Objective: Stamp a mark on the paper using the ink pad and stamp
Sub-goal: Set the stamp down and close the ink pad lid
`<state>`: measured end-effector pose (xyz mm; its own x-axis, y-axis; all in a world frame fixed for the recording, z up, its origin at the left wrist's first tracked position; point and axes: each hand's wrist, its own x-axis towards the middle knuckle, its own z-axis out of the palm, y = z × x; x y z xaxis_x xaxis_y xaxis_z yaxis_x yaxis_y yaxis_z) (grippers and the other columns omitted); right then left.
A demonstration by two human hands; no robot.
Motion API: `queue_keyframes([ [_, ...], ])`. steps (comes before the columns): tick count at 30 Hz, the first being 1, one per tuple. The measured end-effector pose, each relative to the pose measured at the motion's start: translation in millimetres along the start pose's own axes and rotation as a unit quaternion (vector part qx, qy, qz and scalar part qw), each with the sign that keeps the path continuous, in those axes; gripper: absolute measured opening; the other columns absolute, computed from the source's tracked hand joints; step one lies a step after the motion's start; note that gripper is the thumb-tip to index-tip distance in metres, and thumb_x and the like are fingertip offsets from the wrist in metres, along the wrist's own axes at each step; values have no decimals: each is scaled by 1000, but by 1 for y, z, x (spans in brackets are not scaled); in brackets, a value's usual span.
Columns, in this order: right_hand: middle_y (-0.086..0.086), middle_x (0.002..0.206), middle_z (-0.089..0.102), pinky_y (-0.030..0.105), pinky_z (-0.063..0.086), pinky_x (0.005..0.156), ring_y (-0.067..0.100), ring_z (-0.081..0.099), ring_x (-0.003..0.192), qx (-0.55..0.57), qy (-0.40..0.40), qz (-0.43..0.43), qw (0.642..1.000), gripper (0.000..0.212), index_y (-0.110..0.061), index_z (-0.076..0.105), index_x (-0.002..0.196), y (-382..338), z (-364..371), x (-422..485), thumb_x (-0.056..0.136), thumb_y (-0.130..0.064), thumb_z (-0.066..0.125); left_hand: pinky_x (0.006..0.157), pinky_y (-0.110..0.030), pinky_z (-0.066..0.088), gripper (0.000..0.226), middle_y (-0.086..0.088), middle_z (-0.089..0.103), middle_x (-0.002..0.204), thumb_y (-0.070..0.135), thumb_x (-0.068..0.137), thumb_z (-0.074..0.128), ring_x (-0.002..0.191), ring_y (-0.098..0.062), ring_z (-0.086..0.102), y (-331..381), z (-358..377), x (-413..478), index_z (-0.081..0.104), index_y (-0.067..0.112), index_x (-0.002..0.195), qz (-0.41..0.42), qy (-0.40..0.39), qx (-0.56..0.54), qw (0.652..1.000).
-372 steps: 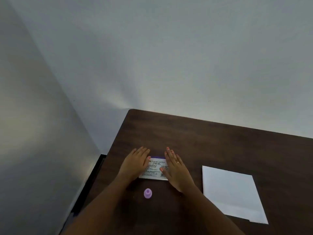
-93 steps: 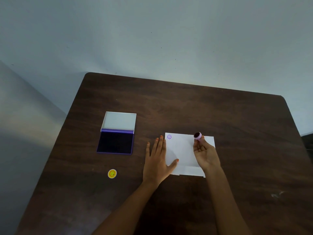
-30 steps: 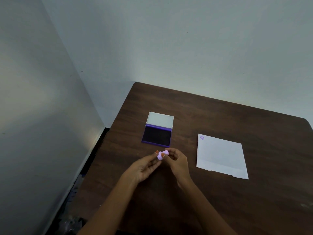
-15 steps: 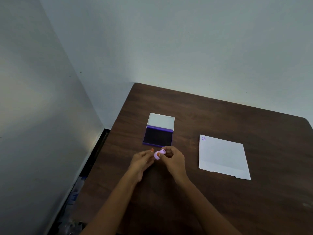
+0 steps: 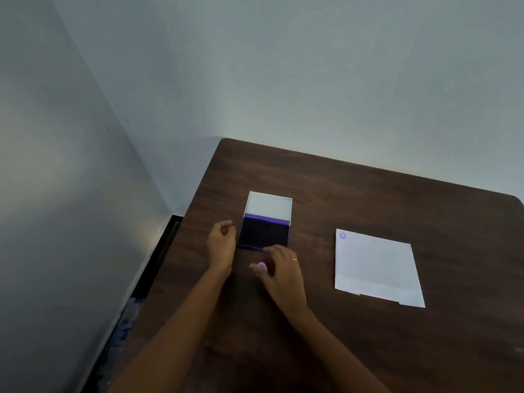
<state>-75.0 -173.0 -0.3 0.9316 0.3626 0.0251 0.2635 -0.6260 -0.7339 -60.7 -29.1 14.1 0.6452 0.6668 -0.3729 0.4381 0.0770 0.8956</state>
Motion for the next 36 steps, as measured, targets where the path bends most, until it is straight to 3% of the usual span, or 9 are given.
queue_keyframes([
  [3, 4, 120, 57, 25, 40, 88, 9, 47, 107, 114, 115, 86, 983, 30, -17, 52, 114, -3, -15, 21, 88, -33, 54, 67, -21, 44, 39, -8, 54, 120, 23, 91, 50, 94, -12, 51, 12, 9, 11, 40, 18, 128, 13, -27, -17, 999],
  [5, 9, 127, 53, 35, 45, 94, 18, 49, 113, 204, 107, 182, 956, 34, -18, 47, 119, -2, -23, 45, 91, -37, 45, 80, -28, 47, 49, -9, 50, 129, 31, 91, 49, 104, -16, 51, 18, 15, 19, 29, 19, 135, 5, -58, -3, 998],
  [8, 13, 141, 41, 50, 38, 105, 28, 41, 126, 217, 50, 256, 941, 51, -14, 32, 133, 3, -31, 79, 92, -43, 40, 95, -40, 43, 55, -12, 43, 138, 37, 92, 46, 120, -26, 46, 24, 24, 29, 20, 22, 138, -8, -90, 28, 996],
  [16, 13, 146, 31, 49, 33, 108, 30, 33, 130, 201, -21, 243, 949, 57, -16, 19, 138, -3, -25, 97, 92, -45, 39, 93, -41, 42, 56, -11, 39, 140, 44, 91, 43, 122, -29, 43, 31, 39, 41, 21, 22, 138, -32, -108, 74, 991],
  [19, 12, 144, 34, 49, 37, 105, 28, 38, 127, 242, -12, 255, 936, 56, -18, 21, 137, -3, -29, 99, 91, -45, 41, 95, -42, 43, 55, -11, 39, 140, 44, 91, 43, 122, -28, 43, 34, 39, 41, 23, 21, 137, -30, -115, 68, 991],
  [23, 11, 139, 41, 32, 45, 90, 18, 47, 111, 315, 15, 245, 917, 51, -19, 26, 133, -1, -41, 96, 91, -40, 45, 98, -44, 43, 52, -11, 40, 139, 43, 91, 43, 121, -27, 44, 33, 34, 39, 28, 20, 135, -15, -121, 59, 991],
  [26, 10, 140, 41, 35, 46, 91, 21, 47, 118, 302, 31, 240, 922, 50, -21, 27, 134, -1, -47, 92, 91, -38, 47, 95, -42, 45, 47, -10, 42, 137, 41, 92, 42, 119, -26, 45, 34, 30, 36, 33, 20, 133, 1, -124, 55, 991],
  [33, 10, 138, 45, 41, 45, 99, 24, 45, 124, 198, 49, 160, 966, 47, -18, 32, 135, -8, -56, 68, 92, -17, 50, 76, -30, 44, 35, -5, 54, 115, 39, 94, 38, 99, -16, 50, 36, 18, 22, 50, 20, 120, 27, -120, 45, 991],
  [36, 11, 134, 51, 35, 43, 101, 21, 49, 121, 172, 52, 127, 975, 43, -16, 38, 132, -8, -56, 54, 91, -8, 48, 64, -21, 41, 25, 3, 58, 97, 39, 94, 39, 89, -10, 53, 31, 8, 10, 57, 24, 101, 36, -102, 32, 994],
])
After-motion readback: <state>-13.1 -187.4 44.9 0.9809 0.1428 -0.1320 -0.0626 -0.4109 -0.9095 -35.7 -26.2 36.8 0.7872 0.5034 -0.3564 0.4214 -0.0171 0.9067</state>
